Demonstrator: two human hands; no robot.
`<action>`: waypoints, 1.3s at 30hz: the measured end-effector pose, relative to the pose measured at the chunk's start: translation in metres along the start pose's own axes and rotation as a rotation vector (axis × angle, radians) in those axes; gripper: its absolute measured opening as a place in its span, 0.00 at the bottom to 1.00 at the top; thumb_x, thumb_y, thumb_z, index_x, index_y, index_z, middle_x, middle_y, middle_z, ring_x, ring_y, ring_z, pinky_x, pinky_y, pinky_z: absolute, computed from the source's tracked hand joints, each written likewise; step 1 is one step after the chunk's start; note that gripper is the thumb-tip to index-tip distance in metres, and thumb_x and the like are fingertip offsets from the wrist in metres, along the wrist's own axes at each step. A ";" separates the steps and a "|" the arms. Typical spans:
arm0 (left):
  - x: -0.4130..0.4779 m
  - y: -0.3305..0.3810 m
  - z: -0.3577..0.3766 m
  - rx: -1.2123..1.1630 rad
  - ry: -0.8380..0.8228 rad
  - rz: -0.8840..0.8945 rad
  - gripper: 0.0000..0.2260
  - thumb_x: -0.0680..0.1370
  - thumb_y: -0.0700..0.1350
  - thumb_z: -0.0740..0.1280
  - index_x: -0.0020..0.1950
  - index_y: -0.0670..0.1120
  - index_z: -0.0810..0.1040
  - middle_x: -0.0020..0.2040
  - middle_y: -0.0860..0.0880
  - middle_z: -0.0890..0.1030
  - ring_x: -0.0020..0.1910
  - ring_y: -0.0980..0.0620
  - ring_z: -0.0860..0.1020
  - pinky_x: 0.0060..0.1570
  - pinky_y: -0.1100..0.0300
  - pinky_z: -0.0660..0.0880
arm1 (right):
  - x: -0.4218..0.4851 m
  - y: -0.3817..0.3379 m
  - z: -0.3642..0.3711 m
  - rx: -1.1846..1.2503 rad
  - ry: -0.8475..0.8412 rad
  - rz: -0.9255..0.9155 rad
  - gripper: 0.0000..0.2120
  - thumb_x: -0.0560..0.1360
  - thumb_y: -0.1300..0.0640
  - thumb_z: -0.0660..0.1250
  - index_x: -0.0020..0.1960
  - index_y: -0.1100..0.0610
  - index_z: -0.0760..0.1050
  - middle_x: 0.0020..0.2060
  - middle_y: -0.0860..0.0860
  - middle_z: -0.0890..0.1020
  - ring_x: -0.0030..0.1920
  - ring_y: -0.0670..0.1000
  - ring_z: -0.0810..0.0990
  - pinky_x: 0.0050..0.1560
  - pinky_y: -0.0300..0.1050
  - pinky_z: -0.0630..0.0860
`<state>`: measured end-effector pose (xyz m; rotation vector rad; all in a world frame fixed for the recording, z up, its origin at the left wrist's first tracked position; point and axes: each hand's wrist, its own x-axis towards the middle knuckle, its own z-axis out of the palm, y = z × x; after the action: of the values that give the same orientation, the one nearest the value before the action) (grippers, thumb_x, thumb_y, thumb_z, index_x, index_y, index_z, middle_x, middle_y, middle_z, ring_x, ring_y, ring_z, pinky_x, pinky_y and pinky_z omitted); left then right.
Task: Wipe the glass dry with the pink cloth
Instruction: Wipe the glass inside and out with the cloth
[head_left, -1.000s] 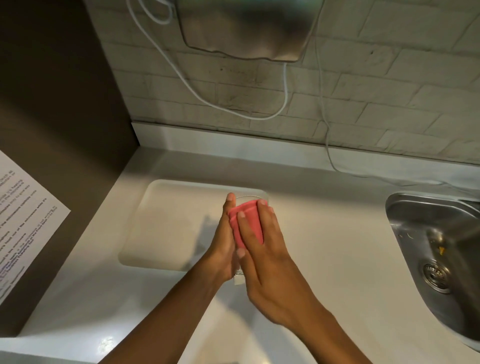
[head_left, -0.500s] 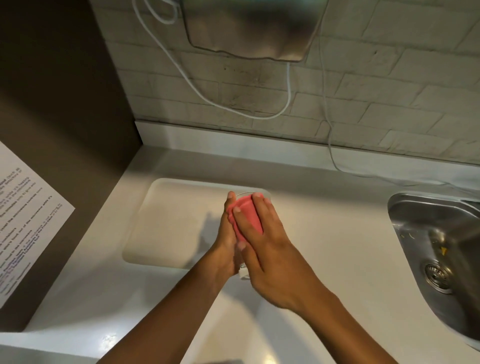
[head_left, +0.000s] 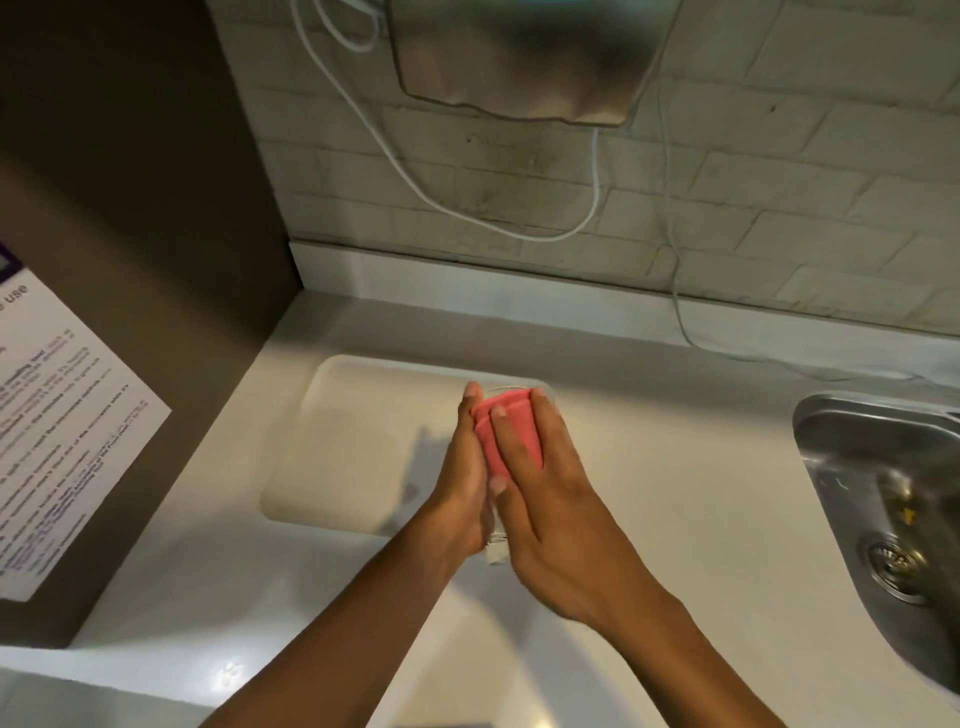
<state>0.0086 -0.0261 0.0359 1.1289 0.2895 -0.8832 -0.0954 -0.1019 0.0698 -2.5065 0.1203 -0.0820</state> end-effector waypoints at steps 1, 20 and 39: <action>-0.003 -0.001 0.002 0.026 0.018 0.020 0.37 0.79 0.75 0.56 0.60 0.46 0.88 0.55 0.40 0.90 0.54 0.42 0.89 0.60 0.46 0.85 | 0.006 0.000 -0.003 0.034 0.008 0.022 0.31 0.81 0.36 0.38 0.83 0.37 0.37 0.83 0.39 0.34 0.81 0.40 0.36 0.74 0.29 0.45; -0.002 0.003 -0.002 0.092 0.083 0.067 0.40 0.78 0.76 0.54 0.60 0.42 0.84 0.53 0.36 0.90 0.57 0.36 0.88 0.58 0.41 0.84 | -0.008 0.003 -0.002 0.210 0.012 0.019 0.29 0.85 0.40 0.42 0.82 0.37 0.33 0.81 0.33 0.34 0.81 0.36 0.37 0.76 0.27 0.50; -0.012 0.007 -0.011 0.021 0.060 0.052 0.36 0.75 0.77 0.58 0.54 0.46 0.83 0.37 0.42 0.90 0.33 0.44 0.90 0.28 0.52 0.84 | -0.023 -0.018 0.004 0.004 -0.038 -0.008 0.29 0.87 0.43 0.47 0.82 0.35 0.35 0.81 0.40 0.29 0.85 0.52 0.47 0.78 0.44 0.66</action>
<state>0.0088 -0.0103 0.0432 1.1788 0.3000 -0.8092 -0.1166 -0.0826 0.0762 -2.5034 0.0939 -0.0374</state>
